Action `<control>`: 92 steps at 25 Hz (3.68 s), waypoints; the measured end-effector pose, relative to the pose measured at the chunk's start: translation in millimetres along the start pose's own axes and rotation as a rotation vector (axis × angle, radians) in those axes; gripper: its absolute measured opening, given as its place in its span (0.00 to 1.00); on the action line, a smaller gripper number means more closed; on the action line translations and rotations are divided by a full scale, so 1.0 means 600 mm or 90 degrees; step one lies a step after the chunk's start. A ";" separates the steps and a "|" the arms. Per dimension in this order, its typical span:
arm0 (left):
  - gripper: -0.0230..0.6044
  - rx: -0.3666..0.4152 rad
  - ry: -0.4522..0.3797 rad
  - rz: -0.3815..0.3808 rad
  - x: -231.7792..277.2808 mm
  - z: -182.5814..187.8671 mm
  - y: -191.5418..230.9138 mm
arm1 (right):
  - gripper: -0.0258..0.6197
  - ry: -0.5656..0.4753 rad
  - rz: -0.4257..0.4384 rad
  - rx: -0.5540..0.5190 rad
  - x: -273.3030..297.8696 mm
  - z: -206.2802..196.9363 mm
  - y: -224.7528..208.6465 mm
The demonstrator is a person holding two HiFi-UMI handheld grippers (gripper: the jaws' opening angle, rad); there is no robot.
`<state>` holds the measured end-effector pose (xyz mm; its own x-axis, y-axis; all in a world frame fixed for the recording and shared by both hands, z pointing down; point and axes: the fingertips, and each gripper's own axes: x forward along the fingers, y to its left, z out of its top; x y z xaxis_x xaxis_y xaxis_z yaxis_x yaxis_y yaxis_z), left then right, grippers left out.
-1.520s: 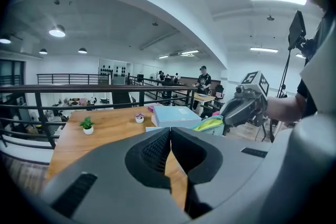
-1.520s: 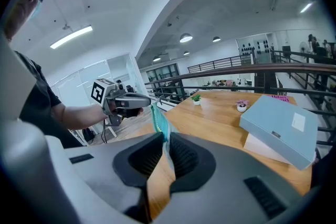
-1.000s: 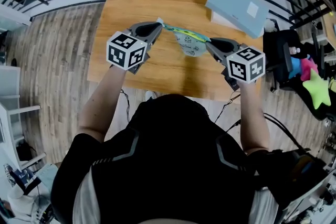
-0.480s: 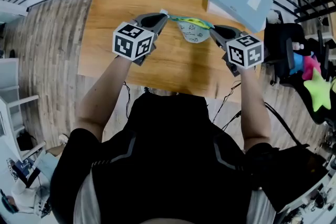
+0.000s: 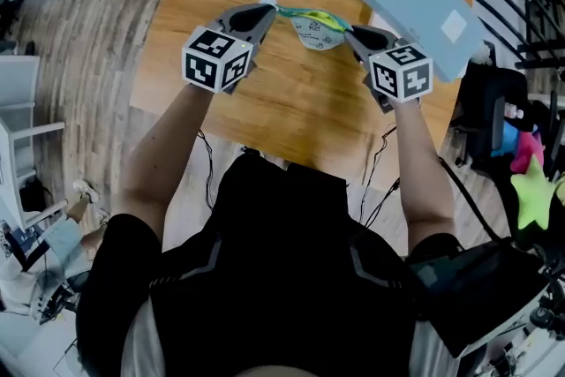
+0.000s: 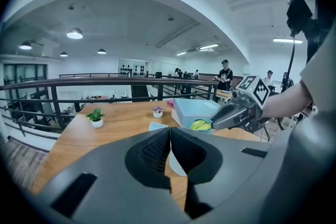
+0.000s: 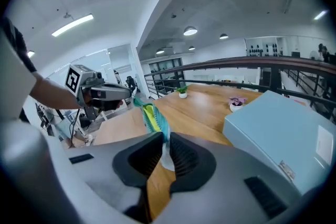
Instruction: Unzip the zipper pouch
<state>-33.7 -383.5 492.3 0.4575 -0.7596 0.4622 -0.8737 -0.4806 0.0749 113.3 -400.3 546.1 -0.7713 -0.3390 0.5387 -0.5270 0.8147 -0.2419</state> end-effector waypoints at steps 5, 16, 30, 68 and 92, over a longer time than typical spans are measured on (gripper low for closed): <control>0.09 -0.016 0.064 0.023 -0.012 -0.092 0.011 | 0.12 0.039 0.039 0.000 0.052 -0.067 0.028; 0.09 -0.064 0.213 -0.001 -0.008 -0.289 -0.010 | 0.12 0.152 0.090 0.079 0.092 -0.214 0.079; 0.09 -0.065 0.271 -0.021 0.013 -0.355 -0.020 | 0.13 0.211 0.081 0.148 0.102 -0.284 0.094; 0.09 -0.024 -0.039 -0.050 -0.154 -0.076 0.000 | 0.29 -0.090 -0.134 0.181 -0.126 -0.035 0.170; 0.09 0.044 -0.264 -0.010 -0.373 0.212 -0.011 | 0.06 -0.325 -0.370 -0.036 -0.384 0.240 0.282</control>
<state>-109.4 -265.9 275.8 0.5114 -0.8568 0.0659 -0.8591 -0.5117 0.0129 150.7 -252.1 264.8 -0.4531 -0.8828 0.1239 -0.8888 0.4581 0.0138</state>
